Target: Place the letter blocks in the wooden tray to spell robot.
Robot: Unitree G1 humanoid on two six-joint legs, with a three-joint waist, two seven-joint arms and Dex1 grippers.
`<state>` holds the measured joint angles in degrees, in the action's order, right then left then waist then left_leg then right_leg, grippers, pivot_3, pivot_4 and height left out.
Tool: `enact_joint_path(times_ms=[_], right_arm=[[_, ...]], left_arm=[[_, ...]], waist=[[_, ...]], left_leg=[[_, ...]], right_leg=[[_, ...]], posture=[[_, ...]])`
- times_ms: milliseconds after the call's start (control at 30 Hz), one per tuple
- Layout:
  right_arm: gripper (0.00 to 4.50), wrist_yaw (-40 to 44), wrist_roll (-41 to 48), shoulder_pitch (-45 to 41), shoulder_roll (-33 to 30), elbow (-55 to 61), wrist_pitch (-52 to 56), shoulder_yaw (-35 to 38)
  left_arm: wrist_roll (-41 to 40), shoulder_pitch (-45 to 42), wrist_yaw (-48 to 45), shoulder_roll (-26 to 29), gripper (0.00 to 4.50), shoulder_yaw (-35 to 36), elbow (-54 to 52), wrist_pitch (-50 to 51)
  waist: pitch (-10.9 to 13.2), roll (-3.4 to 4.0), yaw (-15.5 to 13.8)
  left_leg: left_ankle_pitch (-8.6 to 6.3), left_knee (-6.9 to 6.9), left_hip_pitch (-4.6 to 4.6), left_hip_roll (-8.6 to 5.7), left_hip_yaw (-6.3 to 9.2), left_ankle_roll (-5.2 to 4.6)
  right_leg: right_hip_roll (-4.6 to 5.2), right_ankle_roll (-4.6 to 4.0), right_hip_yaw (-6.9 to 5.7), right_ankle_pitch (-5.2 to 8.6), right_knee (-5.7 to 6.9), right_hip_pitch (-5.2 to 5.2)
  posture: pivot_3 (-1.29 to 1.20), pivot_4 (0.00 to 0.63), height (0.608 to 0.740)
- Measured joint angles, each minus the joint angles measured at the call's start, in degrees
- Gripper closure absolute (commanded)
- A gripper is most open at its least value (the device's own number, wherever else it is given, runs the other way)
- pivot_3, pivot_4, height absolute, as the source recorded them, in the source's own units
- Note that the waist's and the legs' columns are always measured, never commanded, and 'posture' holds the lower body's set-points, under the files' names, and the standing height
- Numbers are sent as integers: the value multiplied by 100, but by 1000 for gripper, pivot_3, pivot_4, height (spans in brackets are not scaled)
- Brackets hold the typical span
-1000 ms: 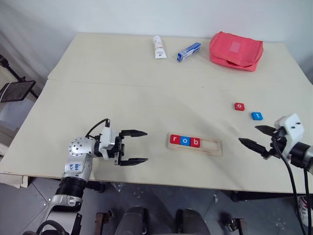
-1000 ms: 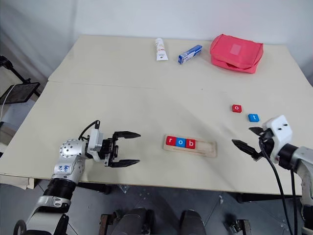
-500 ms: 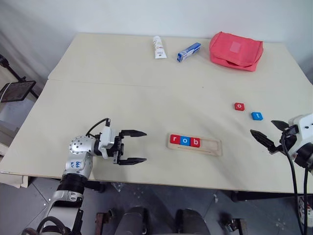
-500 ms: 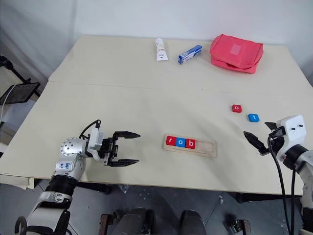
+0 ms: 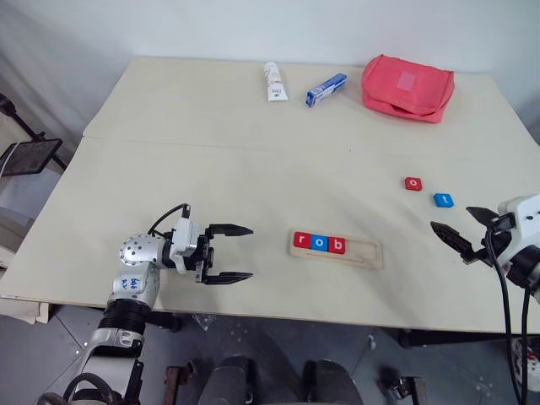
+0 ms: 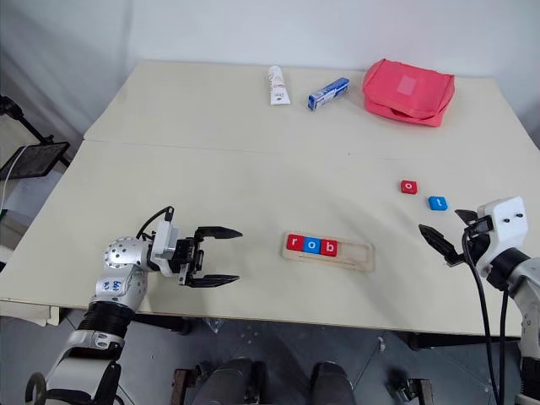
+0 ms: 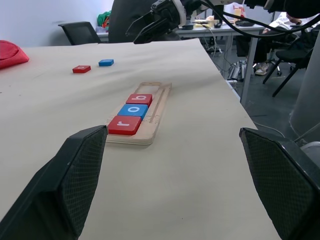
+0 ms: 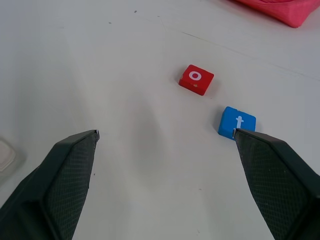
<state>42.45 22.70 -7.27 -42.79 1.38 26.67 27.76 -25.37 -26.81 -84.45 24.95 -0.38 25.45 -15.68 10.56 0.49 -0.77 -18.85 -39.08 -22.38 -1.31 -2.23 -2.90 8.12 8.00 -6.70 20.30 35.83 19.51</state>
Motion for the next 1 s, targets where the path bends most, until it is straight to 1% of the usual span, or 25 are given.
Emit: enact_joint_path(times_ms=[133, 200, 333, 500, 667, 733, 833, 967, 1000], right_arm=[[18, -262, 25, -522, 95, 3, 278, -324], [18, -418, -26, -868, 149, -221, 336, -527], [18, -961, -421, -2138, 473, -1530, 169, -978], [18, -1340, -916, -3046, 732, -3127, -329, -1362], [18, -1597, -1232, -3668, 997, -4683, -1007, -1512], [18, -1687, -1276, -3879, 1013, -5084, -1256, -1518], [18, -1791, -1339, -4093, 1033, -5539, -1537, -1520], [18, -1865, -1365, -4273, 1052, -5870, -1664, -1511], [193, -1896, -1364, -4314, 1059, -5934, -1670, -1503]], left_arm=[[0, 4, 9, -4, 0, 4, -29, 2], [-1, 20, 15, 9, 0, 19, -42, 4], [-2, 106, 76, -15, 0, 15, -216, 24], [-4, 419, 224, 39, 0, 51, -536, 113], [-7, 654, 382, 90, 0, 65, -924, 233], [-7, 736, 455, 103, 0, 84, -995, 271], [-8, 846, 509, 136, 0, 105, -1147, 309], [-8, 934, 591, 153, 0, 123, -1196, 334], [-8, 940, 603, 153, 0, 124, -1200, 339]], waist=[[0, 0, 56], [0, 0, 76], [0, 1, 110], [0, 1, 100], [0, 2, 113], [0, 3, 130], [0, 3, 149], [0, 3, 174], [0, 3, 177]], left_leg=[[0, 0, 0, 3, 3, 1], [0, 0, 1, 2, 3, 0], [2, -2, 0, 2, -3, 0], [2, 13, -2, -1, 12, 1], [2, 12, -4, -2, 12, 1], [2, 11, -3, -1, 12, 1], [2, 12, -3, 0, 12, 1], [2, 11, -3, 1, 14, 1], [2, 10, -2, 1, 14, 1]], right_leg=[[-2, 0, -2, 0, 2, 1], [-2, 0, -2, 0, 3, 0], [0, 0, -2, 0, 5, 5], [0, 0, -7, 0, 12, 10], [2, 0, -9, 0, 11, 10], [1, 0, -9, 0, 11, 9], [1, 0, -9, 0, 11, 8], [0, 0, -9, 0, 11, 6], [0, 0, -9, 0, 11, 6]], posture=[[0, 150, 740], [0, 150, 740], [0, 150, 740], [0, 150, 740], [0, 150, 740], [0, 150, 740], [0, 150, 740], [0, 150, 740], [0, 150, 740]])
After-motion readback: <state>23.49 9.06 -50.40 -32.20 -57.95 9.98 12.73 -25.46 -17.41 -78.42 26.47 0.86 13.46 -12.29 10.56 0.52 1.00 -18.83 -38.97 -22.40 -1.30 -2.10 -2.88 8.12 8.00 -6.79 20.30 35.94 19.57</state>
